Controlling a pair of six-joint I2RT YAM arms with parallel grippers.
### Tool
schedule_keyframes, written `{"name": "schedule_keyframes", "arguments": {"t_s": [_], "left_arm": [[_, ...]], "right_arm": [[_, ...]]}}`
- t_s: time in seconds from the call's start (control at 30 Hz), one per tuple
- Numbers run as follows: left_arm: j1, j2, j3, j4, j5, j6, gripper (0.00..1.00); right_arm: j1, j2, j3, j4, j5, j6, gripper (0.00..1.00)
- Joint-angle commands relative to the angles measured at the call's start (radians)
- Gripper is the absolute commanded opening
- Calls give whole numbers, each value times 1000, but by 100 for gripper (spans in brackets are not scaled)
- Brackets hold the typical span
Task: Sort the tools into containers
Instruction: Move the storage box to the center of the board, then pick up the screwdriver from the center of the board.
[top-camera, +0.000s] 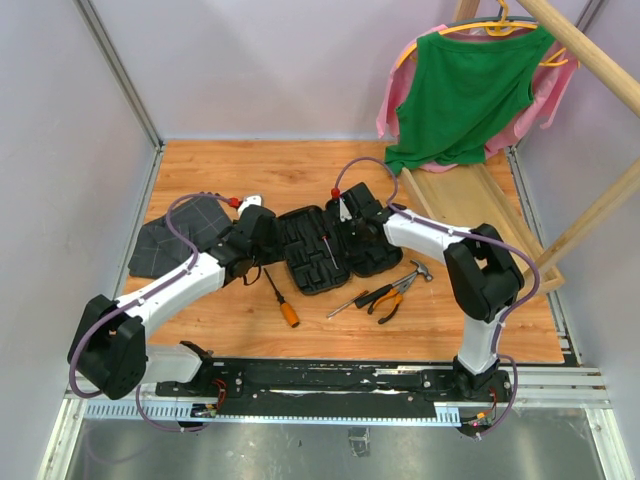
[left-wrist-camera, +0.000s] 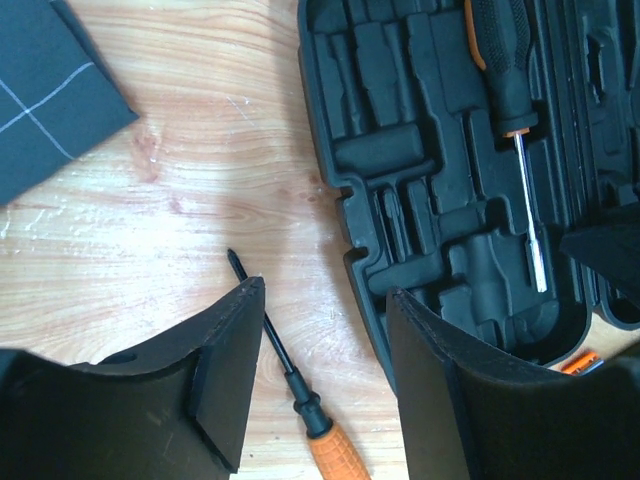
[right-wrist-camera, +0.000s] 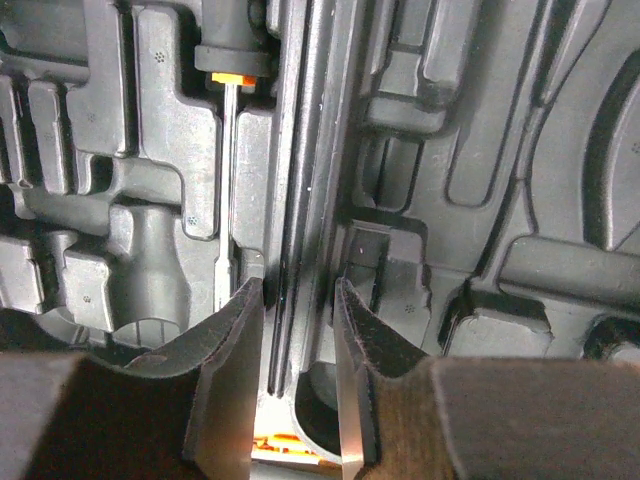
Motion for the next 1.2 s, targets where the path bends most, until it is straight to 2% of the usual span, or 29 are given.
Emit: {"name": "schedule_keyframes", "arguments": {"t_s": [0.0,0.33,0.6,0.97,1.17], "left_arm": [[20,-23,-9,-5,-39,-25,57],[45,-53,-32,-2,-35,-24,62],[47,-55,-34,-5,-27,-7,61],[47,-90,-57,-19,-37,-6,61],[45,-80,-55,-63,-55,-16,62]], "right_arm": [[-12,57,39,-33,116,43,16],[-14,62,113,-31,98,82,19],[-18,-122,45,33,59,45,43],[-104,-415,-191,49,48,98,75],[-173,-554,-358,69,11,155,82]]}}
